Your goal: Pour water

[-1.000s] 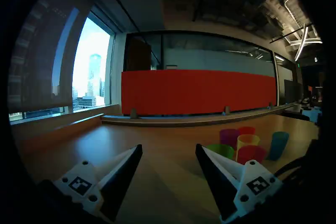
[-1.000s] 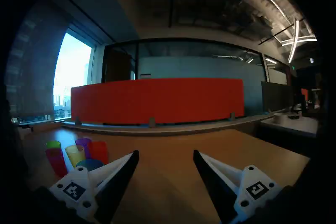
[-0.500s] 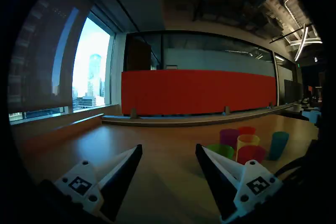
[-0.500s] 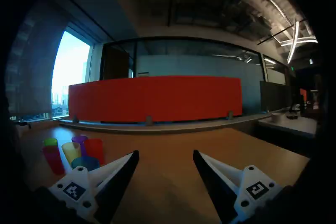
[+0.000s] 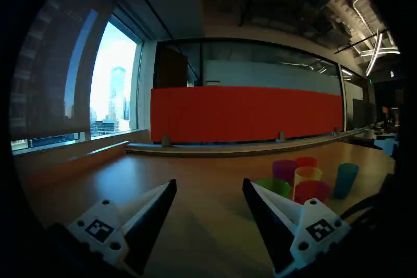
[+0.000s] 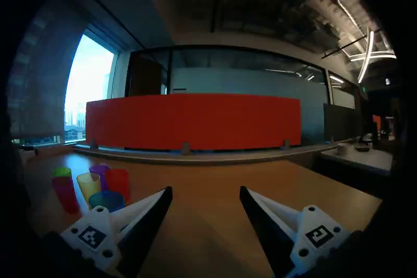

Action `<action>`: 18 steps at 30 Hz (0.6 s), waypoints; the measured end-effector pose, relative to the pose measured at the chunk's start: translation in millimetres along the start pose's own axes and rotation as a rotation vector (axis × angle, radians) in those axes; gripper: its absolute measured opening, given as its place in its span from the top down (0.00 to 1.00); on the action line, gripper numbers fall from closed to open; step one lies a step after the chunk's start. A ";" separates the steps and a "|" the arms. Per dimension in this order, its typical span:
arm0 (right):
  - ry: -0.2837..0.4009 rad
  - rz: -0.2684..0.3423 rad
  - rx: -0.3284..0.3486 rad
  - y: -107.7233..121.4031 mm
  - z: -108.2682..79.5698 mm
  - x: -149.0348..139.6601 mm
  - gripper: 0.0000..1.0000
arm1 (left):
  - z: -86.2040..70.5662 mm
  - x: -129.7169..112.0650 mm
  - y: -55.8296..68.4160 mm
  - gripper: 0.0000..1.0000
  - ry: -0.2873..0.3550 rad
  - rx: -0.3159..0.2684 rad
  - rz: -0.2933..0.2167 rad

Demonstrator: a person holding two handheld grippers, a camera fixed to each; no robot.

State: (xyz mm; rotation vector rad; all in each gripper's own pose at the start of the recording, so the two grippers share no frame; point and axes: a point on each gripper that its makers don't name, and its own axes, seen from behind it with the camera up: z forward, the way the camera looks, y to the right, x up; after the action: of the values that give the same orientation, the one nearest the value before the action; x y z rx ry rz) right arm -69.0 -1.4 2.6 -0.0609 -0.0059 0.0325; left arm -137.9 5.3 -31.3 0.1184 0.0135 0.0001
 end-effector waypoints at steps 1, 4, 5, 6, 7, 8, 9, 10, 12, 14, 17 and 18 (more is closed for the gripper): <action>0.000 0.000 0.000 0.0 -0.1 0.0 0.00 | -0.1 0.1 0.1 0.06 0.000 0.000 0.000; -0.001 0.000 0.000 0.3 -0.4 -0.3 0.00 | -0.2 0.3 0.0 0.06 0.000 0.000 0.000; -0.001 0.001 0.000 0.5 -0.4 -0.4 0.00 | -0.2 0.4 0.0 0.06 0.000 0.000 0.000; -0.001 0.001 0.000 0.6 -0.3 -0.5 0.00 | -0.2 0.3 0.0 0.06 0.000 0.000 0.000; -0.001 0.001 0.000 0.6 -0.2 -0.4 0.00 | -0.1 0.2 0.0 0.06 0.000 0.000 0.000; -0.001 0.001 0.000 0.7 -0.1 -0.4 0.00 | -0.1 0.1 0.1 0.06 0.000 0.000 0.000; -0.001 0.001 0.000 0.8 0.0 -0.3 0.00 | 0.0 0.0 0.1 0.06 0.000 0.000 0.000; -0.001 0.001 0.000 0.8 0.0 -0.2 0.00 | 0.2 0.0 0.1 0.06 0.000 0.000 0.000; -0.001 0.001 0.000 0.9 0.1 -0.1 0.00 | 0.3 0.0 0.2 0.06 0.000 0.000 0.000; -0.001 0.001 0.000 0.9 0.2 -0.2 0.00 | 0.2 0.0 0.2 0.06 0.000 0.000 0.000; -0.001 0.001 0.000 0.9 0.3 0.3 0.00 | 0.1 -0.1 -0.1 0.06 0.000 0.000 0.000; -0.001 0.001 0.000 0.9 0.3 0.5 0.00 | 0.1 -0.2 -0.2 0.06 0.000 0.000 0.000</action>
State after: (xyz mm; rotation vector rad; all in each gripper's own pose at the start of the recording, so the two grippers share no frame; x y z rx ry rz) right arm -68.6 -0.5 2.8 -0.0609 -0.0066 0.0332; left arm -138.1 5.1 -31.3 0.1185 0.0135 0.0001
